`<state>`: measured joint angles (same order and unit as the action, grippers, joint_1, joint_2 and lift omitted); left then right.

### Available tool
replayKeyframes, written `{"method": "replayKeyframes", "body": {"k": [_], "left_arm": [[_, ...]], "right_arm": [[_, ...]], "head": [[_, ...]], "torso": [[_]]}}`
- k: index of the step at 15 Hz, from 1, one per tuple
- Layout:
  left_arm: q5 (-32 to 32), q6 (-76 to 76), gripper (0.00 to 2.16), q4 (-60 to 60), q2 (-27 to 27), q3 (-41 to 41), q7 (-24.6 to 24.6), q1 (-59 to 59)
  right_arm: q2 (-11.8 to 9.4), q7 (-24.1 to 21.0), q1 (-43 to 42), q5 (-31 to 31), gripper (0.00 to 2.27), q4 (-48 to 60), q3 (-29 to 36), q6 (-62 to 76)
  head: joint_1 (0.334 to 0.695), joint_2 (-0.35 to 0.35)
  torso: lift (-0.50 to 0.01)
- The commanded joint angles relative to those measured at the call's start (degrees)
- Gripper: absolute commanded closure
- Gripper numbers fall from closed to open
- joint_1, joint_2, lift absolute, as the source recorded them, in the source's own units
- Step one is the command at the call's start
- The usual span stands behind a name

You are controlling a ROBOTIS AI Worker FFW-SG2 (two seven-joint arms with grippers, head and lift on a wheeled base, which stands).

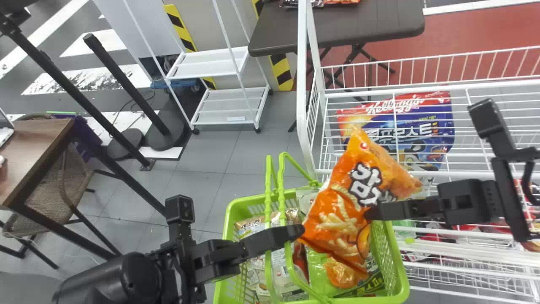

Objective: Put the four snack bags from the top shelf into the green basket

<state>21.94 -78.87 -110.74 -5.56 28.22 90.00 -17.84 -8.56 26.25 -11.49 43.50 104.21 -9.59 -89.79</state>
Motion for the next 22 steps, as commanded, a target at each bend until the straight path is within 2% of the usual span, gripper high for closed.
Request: {"method": "replayKeyframes", "body": {"k": [1, 3, 5, 8, 10, 11, 12, 13, 14, 18, 21, 22], "left_arm": [[0.03, 0.16, 2.15, -0.27, 0.11, -1.06, 0.57, 0.0], [0.03, 0.16, 2.15, -0.44, 0.28, -1.94, 0.57, 0.09], [0.03, 0.16, 2.15, -0.53, 0.37, -2.64, 0.57, 0.09], [-0.06, 0.16, 2.15, -0.97, 0.37, -3.7, 0.57, 0.09], [-0.06, 0.16, 2.15, -0.97, 0.37, -3.79, 0.57, 0.18], [-0.06, 0.16, 2.15, -0.97, 0.28, -3.79, 0.57, 0.26], [-0.06, 0.16, 2.15, -0.97, 0.2, -3.79, 0.57, 0.35], [-0.06, 0.16, 2.15, -0.97, 0.2, -3.79, 0.57, 0.44], [-0.06, 0.16, 2.15, -0.88, 0.11, -3.79, 0.57, 0.53], [-0.06, 0.16, 2.15, -0.71, -0.07, -3.7, 0.57, 0.7], [-0.06, 0.16, 2.15, -0.62, -0.16, -3.35, 0.57, 0.79], [-0.06, 0.16, 2.15, -0.53, -0.16, -3.26, 0.57, 0.79]], "right_arm": [[0.38, 0.38, -2.75, 0.27, 2.25, -2.87, -4.04, -0.29], [0.82, 0.55, -4.68, 0.62, 2.25, -4.63, -7.11, -0.29], [2.23, 0.99, -6.7, 1.06, 2.25, -7.7, -8.87, -0.29], [3.72, 2.22, -7.93, 2.99, 2.25, -10.95, -8.17, -0.29], [3.81, 1.78, -8.28, 2.64, 2.24, -11.13, -8.08, -0.29], [3.81, 1.61, -8.9, 2.73, 2.0, -12.27, -8.17, -0.29], [3.81, 1.52, -9.34, 2.73, 1.35, -13.06, -8.08, -0.29], [3.81, 1.7, -9.43, 2.73, 0.08, -13.06, -7.99, -0.29], [3.81, 2.05, -9.43, 2.91, 0.0, -13.06, -7.64, -0.29], [3.28, 3.81, -8.55, 6.42, 0.06, -12.89, -3.86, -0.29], [2.67, 4.95, -6.53, 8.44, 0.06, -8.58, 2.2, -0.29], [1.79, 5.12, -5.12, 8.88, 0.06, -5.59, 4.84, -0.29]], "head": [[0.695, 0.35], [0.695, 0.35], [0.695, 0.35], [0.695, 0.35], [0.695, 0.35], [0.695, 0.35], [0.695, 0.35], [0.695, 0.35], [0.695, 0.35], [0.695, 0.35], [0.695, 0.35], [0.695, 0.35]], "torso": [[0.0], [0.0], [0.0], [0.0], [0.0], [0.0], [0.0], [0.0], [0.0], [0.0], [0.0], [0.0]]}}
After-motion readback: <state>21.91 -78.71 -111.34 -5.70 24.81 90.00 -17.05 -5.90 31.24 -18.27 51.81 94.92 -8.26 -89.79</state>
